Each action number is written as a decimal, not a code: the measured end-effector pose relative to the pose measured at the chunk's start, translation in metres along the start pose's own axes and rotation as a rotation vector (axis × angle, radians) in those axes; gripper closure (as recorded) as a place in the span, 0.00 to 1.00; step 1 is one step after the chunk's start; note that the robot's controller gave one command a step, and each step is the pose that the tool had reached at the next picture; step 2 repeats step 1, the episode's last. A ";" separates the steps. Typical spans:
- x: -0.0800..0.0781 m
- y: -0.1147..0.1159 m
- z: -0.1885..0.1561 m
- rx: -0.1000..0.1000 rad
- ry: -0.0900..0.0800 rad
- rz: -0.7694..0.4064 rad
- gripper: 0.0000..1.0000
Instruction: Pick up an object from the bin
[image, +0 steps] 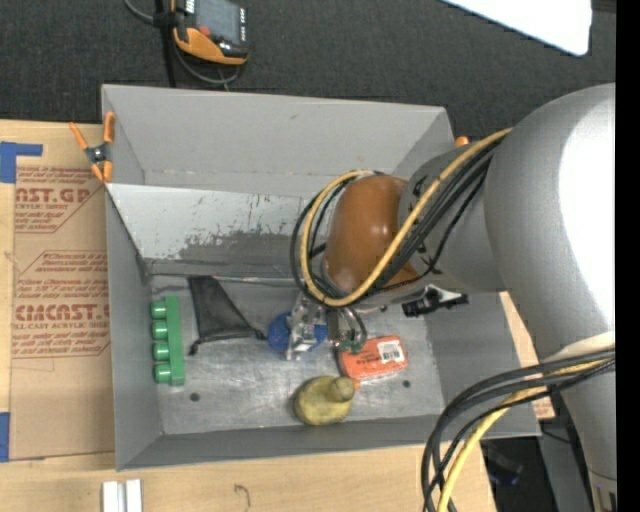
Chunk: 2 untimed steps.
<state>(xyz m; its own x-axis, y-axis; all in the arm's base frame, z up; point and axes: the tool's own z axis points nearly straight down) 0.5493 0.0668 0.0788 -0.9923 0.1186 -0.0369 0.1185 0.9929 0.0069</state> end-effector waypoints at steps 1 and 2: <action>0.005 0.019 -0.146 0.004 0.033 -0.124 1.00; 0.005 0.019 -0.146 0.004 0.033 -0.124 1.00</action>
Offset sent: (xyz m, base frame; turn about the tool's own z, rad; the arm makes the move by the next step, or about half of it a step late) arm 0.0000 0.0000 0.0000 0.0000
